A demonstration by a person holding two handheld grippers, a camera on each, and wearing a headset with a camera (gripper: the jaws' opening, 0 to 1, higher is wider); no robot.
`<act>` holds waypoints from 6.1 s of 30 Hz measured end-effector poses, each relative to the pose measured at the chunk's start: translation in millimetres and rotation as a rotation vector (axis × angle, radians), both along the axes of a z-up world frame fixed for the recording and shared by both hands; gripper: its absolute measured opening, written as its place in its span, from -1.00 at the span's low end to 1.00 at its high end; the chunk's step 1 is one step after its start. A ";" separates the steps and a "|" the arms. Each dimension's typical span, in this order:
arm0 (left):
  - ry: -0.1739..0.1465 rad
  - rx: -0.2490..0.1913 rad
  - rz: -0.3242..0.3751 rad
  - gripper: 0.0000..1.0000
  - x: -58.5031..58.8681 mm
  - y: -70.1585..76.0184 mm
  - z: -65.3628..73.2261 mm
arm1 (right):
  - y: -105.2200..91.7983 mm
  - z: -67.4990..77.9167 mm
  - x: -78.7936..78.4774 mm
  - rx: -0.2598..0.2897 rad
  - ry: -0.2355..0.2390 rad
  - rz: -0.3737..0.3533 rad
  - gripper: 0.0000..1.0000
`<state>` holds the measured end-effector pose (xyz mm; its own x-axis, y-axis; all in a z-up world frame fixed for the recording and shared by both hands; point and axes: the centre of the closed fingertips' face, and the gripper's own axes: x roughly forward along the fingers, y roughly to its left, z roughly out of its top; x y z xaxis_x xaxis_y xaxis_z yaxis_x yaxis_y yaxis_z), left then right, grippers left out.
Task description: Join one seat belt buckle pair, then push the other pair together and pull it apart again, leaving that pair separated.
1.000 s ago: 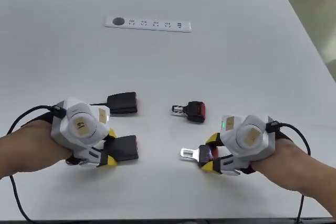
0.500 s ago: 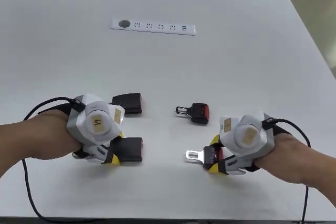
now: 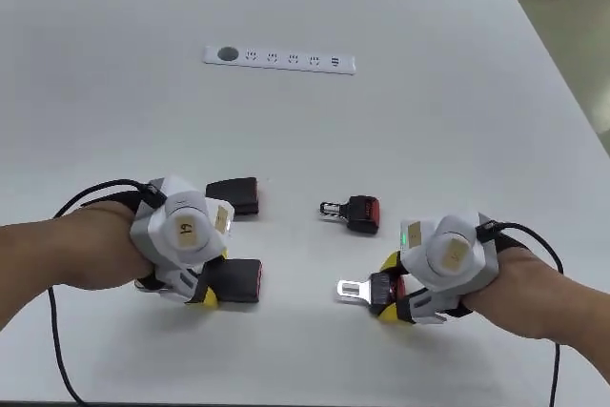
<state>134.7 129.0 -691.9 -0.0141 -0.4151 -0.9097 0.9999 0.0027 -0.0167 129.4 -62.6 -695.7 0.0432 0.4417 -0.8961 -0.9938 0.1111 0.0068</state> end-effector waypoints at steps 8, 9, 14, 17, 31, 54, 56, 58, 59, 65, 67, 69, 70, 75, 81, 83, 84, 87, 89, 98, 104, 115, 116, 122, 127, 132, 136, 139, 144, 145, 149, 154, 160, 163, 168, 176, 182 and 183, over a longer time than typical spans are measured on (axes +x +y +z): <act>0.003 0.013 0.005 -0.33 -0.2 -0.8 0.1 | 18.0 4.6 -1.1 0.020 -0.001 -0.005 -0.35; 0.003 0.012 0.004 -0.33 0.1 -0.7 -0.2 | 21.1 3.0 -0.7 0.022 -0.003 -0.003 -0.35; 0.001 0.016 0.007 -0.33 -0.1 -1.4 -0.2 | 33.1 2.6 -0.4 0.033 -0.007 -0.006 -0.35; 0.000 0.034 0.004 -0.33 -1.6 -3.2 1.3 | 39.9 2.2 -1.0 0.042 -0.008 -0.003 -0.35; 0.003 0.055 0.002 -0.33 -0.2 -0.8 -0.2 | 76.3 4.1 -3.4 0.059 -0.015 0.026 -0.34; 0.002 0.085 -0.005 -0.34 1.1 0.9 -2.7 | 112.9 2.4 3.2 0.095 -0.034 0.044 -0.35; 0.001 0.088 -0.008 -0.34 0.7 0.8 -2.5 | 115.1 3.3 3.1 0.103 -0.032 0.043 -0.35; 0.001 0.080 -0.008 -0.34 0.4 0.4 -2.2 | 116.0 7.2 1.5 0.110 -0.029 0.042 -0.35; 0.002 0.074 -0.005 -0.34 0.5 1.0 -2.1 | 116.0 5.4 2.6 0.112 -0.030 0.041 -0.35; 0.005 0.046 -0.010 -0.35 -1.5 -1.3 -0.4 | 118.0 4.9 3.2 0.137 -0.038 0.029 -0.37; 0.002 0.057 -0.023 -0.36 -2.2 -2.6 0.7 | 120.4 6.2 2.0 0.136 -0.042 0.042 -0.38; -0.003 0.063 -0.035 -0.36 -1.9 -2.6 -0.1 | 121.6 8.0 1.4 0.133 -0.041 0.052 -0.38; -0.003 0.063 -0.034 -0.36 -1.2 -2.0 -0.9 | 122.0 6.0 2.6 0.134 -0.038 0.055 -0.39; -0.005 0.052 -0.030 -0.37 -1.6 -2.0 -0.4 | 124.3 7.5 2.6 0.148 -0.039 0.055 -0.39; -0.004 0.068 -0.034 -0.37 0.0 -1.4 -2.7 | 133.8 7.4 1.4 0.168 -0.044 0.057 -0.40; -0.004 0.065 -0.032 -0.37 -0.7 -1.6 -2.1 | 134.9 4.9 2.7 0.170 -0.044 0.055 -0.40; -0.005 0.062 -0.030 -0.37 -1.6 -2.0 -1.1 | 135.2 4.0 3.3 0.173 -0.044 0.054 -0.40; -0.005 0.059 -0.029 -0.37 -1.9 -2.2 -0.7 | 136.6 8.1 1.8 0.175 -0.046 0.047 -0.40; -0.003 0.053 -0.036 -0.37 -2.3 -2.4 -0.2 | 136.0 4.7 8.4 0.174 -0.063 0.055 -0.40; -0.010 0.060 -0.028 -0.37 -2.9 -1.3 3.2 | 135.1 4.3 5.4 0.157 -0.056 0.041 -0.39; -0.009 0.060 -0.020 -0.37 -2.1 -0.2 2.8 | 136.0 6.1 4.0 0.160 -0.058 0.040 -0.39; 0.002 0.030 -0.003 -0.39 0.0 2.4 2.0 | 136.5 1.8 4.1 0.142 -0.061 0.049 -0.40; 0.001 0.029 -0.004 -0.39 0.1 2.6 2.3 | 135.0 1.6 4.5 0.142 -0.062 0.051 -0.40; 0.000 0.027 0.002 -0.39 -0.4 1.9 2.9 | 134.0 8.9 0.4 0.146 -0.060 0.055 -0.39; 0.000 0.029 0.003 -0.39 0.3 2.1 2.1 | 134.9 4.4 0.9 0.147 -0.063 0.058 -0.38; 0.004 0.033 0.007 -0.38 0.1 1.4 2.4 | 133.8 5.8 2.7 0.163 -0.053 0.047 -0.37; 0.005 0.060 0.017 -0.37 0.1 1.3 1.6 | 133.6 7.4 1.7 0.169 -0.055 0.040 -0.36; -0.002 0.073 0.023 -0.36 -0.3 1.5 -0.2 | 133.3 6.1 2.8 0.170 -0.056 0.039 -0.35; -0.005 0.083 0.031 -0.35 -0.4 1.6 -0.9 | 133.5 6.6 3.1 0.171 -0.049 0.040 -0.34; -0.005 0.088 0.030 -0.35 0.0 1.7 -1.7 | 133.7 6.5 3.2 0.171 -0.049 0.040 -0.34; 0.001 0.087 0.043 -0.33 1.3 2.5 -2.5 | 133.9 6.7 2.7 0.173 -0.053 0.027 -0.33; 0.006 0.067 0.056 -0.32 0.8 3.7 -2.9 | 133.2 7.9 4.4 0.174 -0.045 0.006 -0.32; 0.026 -0.023 0.123 -0.28 4.1 -3.6 5.1 | 132.3 14.8 3.6 0.175 -0.056 0.021 -0.34; 0.025 -0.035 0.135 -0.22 4.8 -4.4 16.0 | 132.8 20.1 4.6 0.175 -0.064 0.026 -0.35; 0.019 -0.067 0.137 -0.14 8.7 -8.9 28.0 | 136.3 38.5 3.3 0.187 -0.075 0.050 -0.33; 0.000 -0.088 0.155 -0.15 27.9 -7.1 35.8 | 132.7 47.1 18.0 0.205 -0.087 0.055 -0.32; -0.009 -0.088 0.168 -0.14 43.2 -6.1 36.6 | 112.3 48.6 38.1 0.187 -0.106 0.027 -0.33; -0.013 -0.087 0.172 -0.12 45.8 -6.6 37.4 | 108.5 48.5 41.8 0.183 -0.109 0.020 -0.34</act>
